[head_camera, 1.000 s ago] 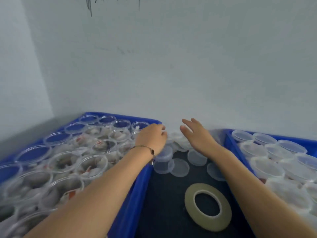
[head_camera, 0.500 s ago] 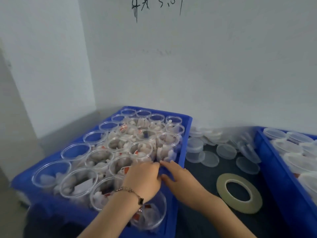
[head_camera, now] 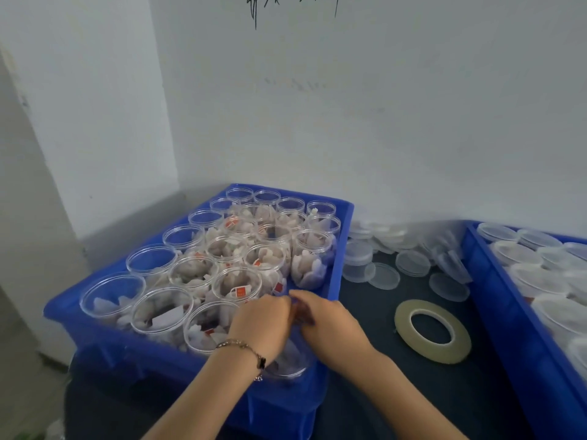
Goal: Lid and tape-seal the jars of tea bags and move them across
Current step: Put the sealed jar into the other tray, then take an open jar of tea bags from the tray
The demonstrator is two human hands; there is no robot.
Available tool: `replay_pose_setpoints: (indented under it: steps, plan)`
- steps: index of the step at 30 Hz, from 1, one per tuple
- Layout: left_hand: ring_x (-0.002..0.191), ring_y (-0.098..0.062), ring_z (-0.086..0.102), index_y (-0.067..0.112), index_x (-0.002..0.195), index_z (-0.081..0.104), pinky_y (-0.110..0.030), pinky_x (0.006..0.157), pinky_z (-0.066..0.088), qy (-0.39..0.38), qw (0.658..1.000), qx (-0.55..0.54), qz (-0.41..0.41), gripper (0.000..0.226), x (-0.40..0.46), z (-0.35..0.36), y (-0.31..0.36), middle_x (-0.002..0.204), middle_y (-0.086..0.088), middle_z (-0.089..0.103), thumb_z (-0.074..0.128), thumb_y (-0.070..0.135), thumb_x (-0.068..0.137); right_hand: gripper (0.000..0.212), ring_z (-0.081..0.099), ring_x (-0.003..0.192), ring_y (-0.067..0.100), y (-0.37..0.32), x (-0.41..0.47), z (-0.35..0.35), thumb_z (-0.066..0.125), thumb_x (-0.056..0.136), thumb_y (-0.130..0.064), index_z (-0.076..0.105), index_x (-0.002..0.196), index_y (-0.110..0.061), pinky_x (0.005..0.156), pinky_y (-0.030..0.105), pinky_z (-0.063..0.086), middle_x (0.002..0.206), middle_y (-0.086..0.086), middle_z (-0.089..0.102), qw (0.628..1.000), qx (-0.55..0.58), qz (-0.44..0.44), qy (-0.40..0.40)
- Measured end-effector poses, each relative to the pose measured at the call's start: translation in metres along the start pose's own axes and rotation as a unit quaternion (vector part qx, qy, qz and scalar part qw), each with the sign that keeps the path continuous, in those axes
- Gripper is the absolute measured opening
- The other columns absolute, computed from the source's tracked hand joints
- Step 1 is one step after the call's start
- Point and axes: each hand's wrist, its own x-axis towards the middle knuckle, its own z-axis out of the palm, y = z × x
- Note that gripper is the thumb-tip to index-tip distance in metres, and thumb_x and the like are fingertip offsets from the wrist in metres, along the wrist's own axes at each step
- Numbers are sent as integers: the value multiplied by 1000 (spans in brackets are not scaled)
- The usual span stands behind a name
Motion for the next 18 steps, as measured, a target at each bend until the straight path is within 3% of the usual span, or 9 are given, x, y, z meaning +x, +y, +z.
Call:
replay_pose_setpoints:
  steps: [2,4,5,7,9,12,15,18]
  plan:
    - [80,-17,64,25,100,60,-26,63,42,40,996,-81,-26,34,-1,-14,2,80,2,62,30,42,100,43,60,96,18,-4,-1,-6,43,94,-14,48,132,-32,83,32,48,105,-3,67,999,37,1,38]
    - [64,-7,59,28,84,59,-19,52,35,87,984,-149,-43,37,-4,-34,7,63,8,54,30,48,98,40,61,91,8,-8,-3,-19,45,95,-11,52,128,-31,76,21,48,101,-6,67,993,77,-8,92]
    - [61,-3,58,30,85,60,-18,51,37,110,977,-179,-41,36,-4,-44,12,64,9,57,31,49,96,38,60,87,4,-10,-4,-29,45,95,-9,54,125,-30,71,15,46,99,-8,67,988,98,-10,122]
    - [74,-2,63,33,106,63,-22,65,50,151,955,-255,-31,29,-2,-66,26,85,12,68,38,44,96,39,61,83,5,-15,-5,-53,45,94,-6,57,124,-28,67,10,45,95,-6,67,977,114,3,182]
    - [89,-3,62,36,115,61,-28,80,52,169,912,-372,-32,26,5,-84,42,101,15,67,45,35,96,40,64,80,10,-19,-10,-79,45,91,-4,62,121,-26,69,15,47,91,-2,70,965,103,6,241]
    - [94,0,60,35,106,66,-23,79,46,127,820,-558,-24,20,19,-95,75,102,17,67,50,32,94,33,66,84,18,-12,-22,-112,49,89,-6,72,105,-24,76,31,51,91,-1,73,951,74,33,299]
    - [96,1,60,33,102,65,-15,73,46,58,766,-639,-34,17,23,-71,114,104,13,67,52,29,93,29,66,85,19,18,-37,-122,51,86,-11,72,100,-24,77,39,53,90,-2,72,958,39,111,262]
    - [95,-1,56,36,101,62,-30,87,50,-3,780,-619,-96,16,18,-19,143,104,13,61,51,29,92,36,64,86,12,57,-50,-104,49,90,-7,70,110,-28,80,33,52,90,-9,68,961,46,208,174]
